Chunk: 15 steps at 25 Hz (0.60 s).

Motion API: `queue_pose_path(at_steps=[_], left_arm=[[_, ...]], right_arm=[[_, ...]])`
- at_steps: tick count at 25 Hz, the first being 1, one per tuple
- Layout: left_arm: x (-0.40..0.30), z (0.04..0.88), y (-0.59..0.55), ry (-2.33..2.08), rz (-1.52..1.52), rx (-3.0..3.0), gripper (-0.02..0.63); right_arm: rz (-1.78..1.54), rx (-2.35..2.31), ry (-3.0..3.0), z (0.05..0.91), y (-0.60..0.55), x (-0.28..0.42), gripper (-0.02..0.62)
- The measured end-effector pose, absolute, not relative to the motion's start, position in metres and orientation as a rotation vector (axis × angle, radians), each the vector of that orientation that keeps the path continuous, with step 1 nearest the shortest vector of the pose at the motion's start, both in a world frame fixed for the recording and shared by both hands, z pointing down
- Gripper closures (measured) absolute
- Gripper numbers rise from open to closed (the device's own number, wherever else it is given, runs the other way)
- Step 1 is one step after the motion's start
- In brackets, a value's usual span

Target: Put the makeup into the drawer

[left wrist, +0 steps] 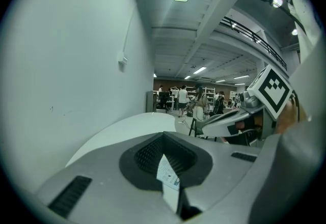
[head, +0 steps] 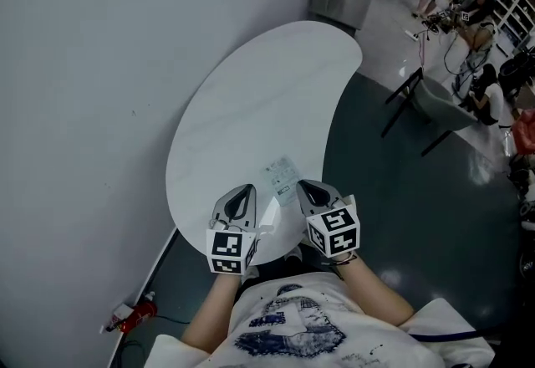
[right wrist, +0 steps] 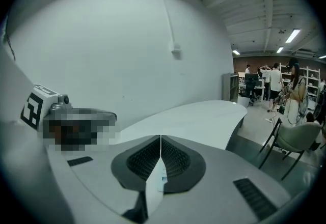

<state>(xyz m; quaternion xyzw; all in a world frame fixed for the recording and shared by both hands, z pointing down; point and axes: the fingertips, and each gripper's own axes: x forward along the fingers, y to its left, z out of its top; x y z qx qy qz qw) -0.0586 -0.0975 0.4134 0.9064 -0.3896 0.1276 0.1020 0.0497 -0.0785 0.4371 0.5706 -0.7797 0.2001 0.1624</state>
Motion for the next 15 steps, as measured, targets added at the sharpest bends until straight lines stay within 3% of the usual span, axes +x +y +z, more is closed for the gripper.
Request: queue_pose_path(at_steps=[15], left_arm=[[-0.04, 0.446, -0.101, -1.3, 0.434, 2.555, 0.56]], right_arm=[[0.63, 1.428, -2.294, 0.48, -0.096, 0.07, 0.572]])
